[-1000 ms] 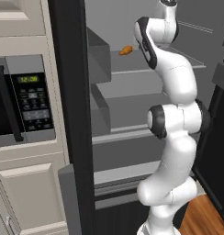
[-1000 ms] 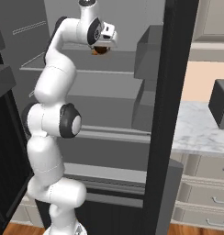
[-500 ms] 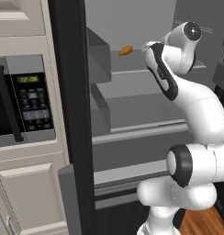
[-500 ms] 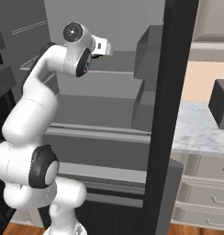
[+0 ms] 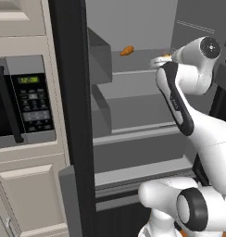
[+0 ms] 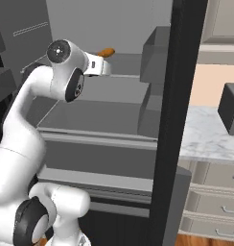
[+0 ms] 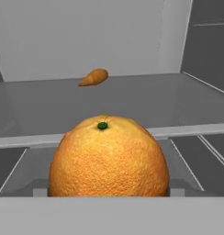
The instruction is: Pick the two oranges from the fridge and place them on the plate next to the blender to make a fruit smoothie.
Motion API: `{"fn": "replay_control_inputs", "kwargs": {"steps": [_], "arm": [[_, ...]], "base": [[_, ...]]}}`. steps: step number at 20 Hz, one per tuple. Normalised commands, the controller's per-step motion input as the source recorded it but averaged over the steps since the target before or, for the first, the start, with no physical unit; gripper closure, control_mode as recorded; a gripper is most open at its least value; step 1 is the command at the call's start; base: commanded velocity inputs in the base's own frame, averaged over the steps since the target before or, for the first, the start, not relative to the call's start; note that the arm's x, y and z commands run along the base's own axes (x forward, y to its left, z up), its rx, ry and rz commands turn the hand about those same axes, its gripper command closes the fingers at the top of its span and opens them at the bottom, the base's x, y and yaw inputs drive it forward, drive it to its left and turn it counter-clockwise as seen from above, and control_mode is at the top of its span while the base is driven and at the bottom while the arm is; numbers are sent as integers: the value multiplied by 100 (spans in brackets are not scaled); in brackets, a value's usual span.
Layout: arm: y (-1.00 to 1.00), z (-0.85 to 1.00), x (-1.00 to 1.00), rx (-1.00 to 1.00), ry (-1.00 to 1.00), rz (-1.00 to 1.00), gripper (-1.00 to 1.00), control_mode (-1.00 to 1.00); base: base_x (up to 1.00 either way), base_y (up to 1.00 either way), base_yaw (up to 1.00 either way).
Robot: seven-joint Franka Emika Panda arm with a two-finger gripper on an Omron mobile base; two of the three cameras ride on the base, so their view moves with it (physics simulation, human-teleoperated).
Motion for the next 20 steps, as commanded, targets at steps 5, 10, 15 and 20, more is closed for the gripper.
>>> {"fn": "replay_control_inputs", "kwargs": {"steps": [5,10,15,20], "arm": [[0,-52,-100,0,36,2,100,-100],[11,-100,-100,-5,32,1,100,-100],[4,-72,-93,-2,16,1,100,-100],[3,-18,-40,0,9,1,100,100]], "base": [[0,0,0],[0,0,0],[0,0,0],[-60,2,-4]]}}
